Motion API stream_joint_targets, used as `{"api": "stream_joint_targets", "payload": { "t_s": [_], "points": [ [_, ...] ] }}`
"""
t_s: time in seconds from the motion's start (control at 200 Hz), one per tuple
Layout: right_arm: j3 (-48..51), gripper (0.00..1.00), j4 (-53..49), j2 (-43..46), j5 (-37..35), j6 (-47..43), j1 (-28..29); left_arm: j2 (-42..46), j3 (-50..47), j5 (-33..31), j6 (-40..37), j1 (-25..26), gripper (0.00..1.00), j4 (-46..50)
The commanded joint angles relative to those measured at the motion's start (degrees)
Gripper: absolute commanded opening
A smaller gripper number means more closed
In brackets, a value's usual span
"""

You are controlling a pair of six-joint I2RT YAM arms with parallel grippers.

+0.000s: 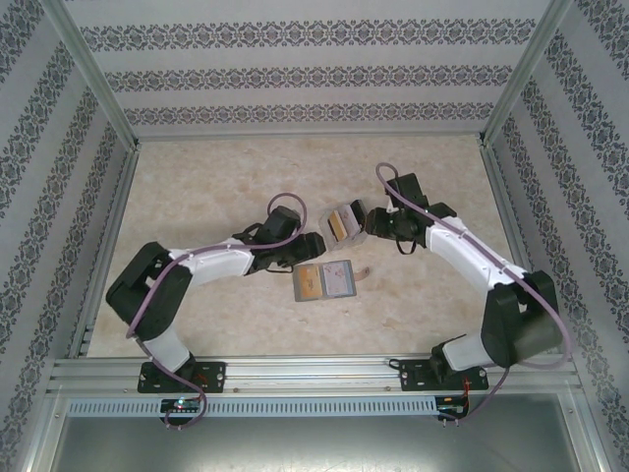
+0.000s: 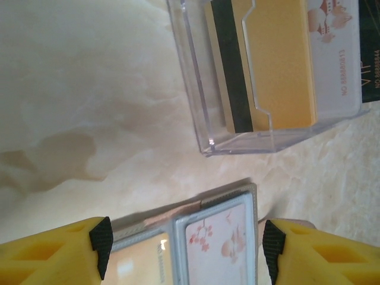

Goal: Put the credit cards into the card holder

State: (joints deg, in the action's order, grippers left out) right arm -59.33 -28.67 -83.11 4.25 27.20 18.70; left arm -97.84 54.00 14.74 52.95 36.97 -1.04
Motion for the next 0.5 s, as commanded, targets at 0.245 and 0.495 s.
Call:
{"api": "stream_joint_targets", "payload": {
  "t_s": [0.245, 0.495],
  "points": [
    [-9.2, 0.47, -3.7, -9.3, 2.0, -5.5, -2.5, -10.5, 12.7, 4.6, 2.3, -2.3, 0.67, -0.6],
    [-14.8, 0.47, -4.5, -16.0, 6.6, -6.3, -3.9, -13.4, 14.4, 4.4, 2.8, -3.5, 0.64, 0.1]
  ]
}}
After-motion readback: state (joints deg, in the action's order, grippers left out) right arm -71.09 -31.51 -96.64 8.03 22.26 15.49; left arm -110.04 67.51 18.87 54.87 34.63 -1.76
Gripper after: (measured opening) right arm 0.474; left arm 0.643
